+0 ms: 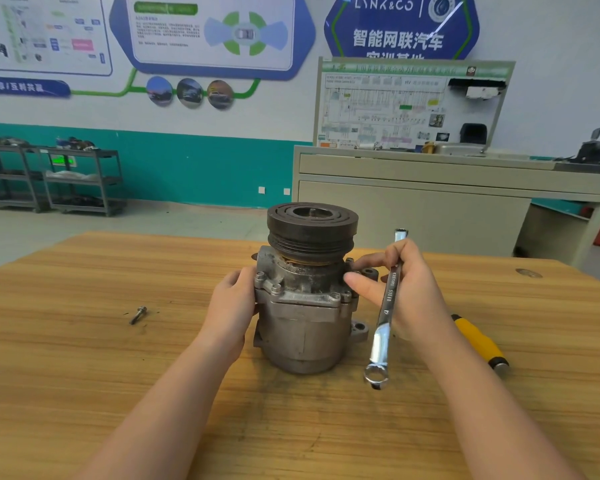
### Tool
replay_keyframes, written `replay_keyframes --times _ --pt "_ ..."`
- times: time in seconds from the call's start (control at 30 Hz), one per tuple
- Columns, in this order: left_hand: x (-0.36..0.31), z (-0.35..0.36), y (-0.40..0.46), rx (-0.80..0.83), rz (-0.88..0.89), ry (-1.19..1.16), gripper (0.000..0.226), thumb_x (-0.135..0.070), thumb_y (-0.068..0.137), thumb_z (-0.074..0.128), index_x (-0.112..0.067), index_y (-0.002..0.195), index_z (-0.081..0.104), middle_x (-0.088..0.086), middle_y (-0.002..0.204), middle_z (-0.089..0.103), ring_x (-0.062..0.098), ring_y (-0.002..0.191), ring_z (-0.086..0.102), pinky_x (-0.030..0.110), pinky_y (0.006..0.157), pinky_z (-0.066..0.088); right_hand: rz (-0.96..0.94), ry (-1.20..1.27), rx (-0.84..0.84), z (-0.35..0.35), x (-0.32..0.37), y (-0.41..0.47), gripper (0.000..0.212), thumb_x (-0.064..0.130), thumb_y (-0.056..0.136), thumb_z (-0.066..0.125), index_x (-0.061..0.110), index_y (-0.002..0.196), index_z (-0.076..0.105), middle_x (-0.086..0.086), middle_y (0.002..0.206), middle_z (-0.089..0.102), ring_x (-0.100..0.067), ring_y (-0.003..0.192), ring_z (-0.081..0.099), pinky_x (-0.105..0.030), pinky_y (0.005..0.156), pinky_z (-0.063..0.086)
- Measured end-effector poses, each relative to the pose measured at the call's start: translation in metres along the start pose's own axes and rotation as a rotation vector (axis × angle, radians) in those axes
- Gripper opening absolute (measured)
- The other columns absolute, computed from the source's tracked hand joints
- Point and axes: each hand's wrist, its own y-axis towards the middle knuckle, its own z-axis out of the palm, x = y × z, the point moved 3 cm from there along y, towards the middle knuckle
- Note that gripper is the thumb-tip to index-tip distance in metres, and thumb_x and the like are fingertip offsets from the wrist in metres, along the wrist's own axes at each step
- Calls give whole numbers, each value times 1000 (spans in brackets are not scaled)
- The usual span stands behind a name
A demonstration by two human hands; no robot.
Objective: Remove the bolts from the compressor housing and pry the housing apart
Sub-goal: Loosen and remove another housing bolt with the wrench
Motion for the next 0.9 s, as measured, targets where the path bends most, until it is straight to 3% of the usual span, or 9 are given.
replay_keyframes --times 0.13,0.23,0.37,0.53,0.67,0.7,0.77,0.83,0.9 --pt "-1 1 -1 -2 1 -7 25 -20 99 43 -12 94 66 5 92 71 16 87 64 29 73 48 -26 -41 -34 -1 0 0 47 -7 77 72 18 79 32 7 73 67 8 69 59 -1 63 41" --pt "-2 1 -2 1 3 6 24 -20 99 43 -13 94 65 4 92 71 15 87 63 30 73 48 -20 3 15 -2 -2 0 43 -14 83 60 18 80 31 9 79 72 6 69 60 -4 67 43" --pt "-2 1 -3 -6 2 6 23 -20 100 43 -12 95 65 5 94 70 16 88 62 31 75 49 -17 8 -18 -3 -1 0 47 2 78 76 20 80 32 11 79 70 6 67 59 -4 64 41" --pt "-2 2 -1 0 0 -13 24 -20 99 43 -12 93 64 6 93 70 18 88 62 32 77 50 -18 -36 -29 -1 -1 0 48 -5 77 73 19 78 32 9 73 71 6 71 63 -1 65 41" --pt "0 2 -3 -108 52 12 20 -27 99 47 -15 113 56 6 111 65 20 106 60 41 97 49 -23 125 -38 -4 5 0 45 -11 81 66 17 78 31 5 77 73 3 62 62 -8 64 46" --pt "-3 0 -7 -198 157 60 20 -31 99 48 -19 116 51 5 118 59 19 109 56 40 99 47 -31 164 -55 -6 8 -1 45 -8 80 69 17 79 32 4 77 73 -1 64 63 -10 64 48" --pt "-22 -4 -24 -369 595 202 22 -36 97 48 -22 114 50 3 121 47 17 111 49 32 96 42 -57 230 -82 -7 14 -3 44 3 75 75 18 80 33 5 75 72 -5 66 66 -13 65 50" --pt "-36 -1 -41 -350 1059 369 25 -32 93 51 -11 103 60 6 111 43 21 104 47 26 92 39 -68 257 -72 -5 21 -5 45 18 67 77 18 80 34 5 72 71 -5 69 66 -14 66 51" --pt "-37 11 -55 -244 1329 572 30 -34 89 58 -5 87 67 2 106 41 23 99 44 23 89 36 -78 259 -42 1 24 -8 46 24 63 76 18 80 34 3 73 71 -5 68 65 -15 67 51"
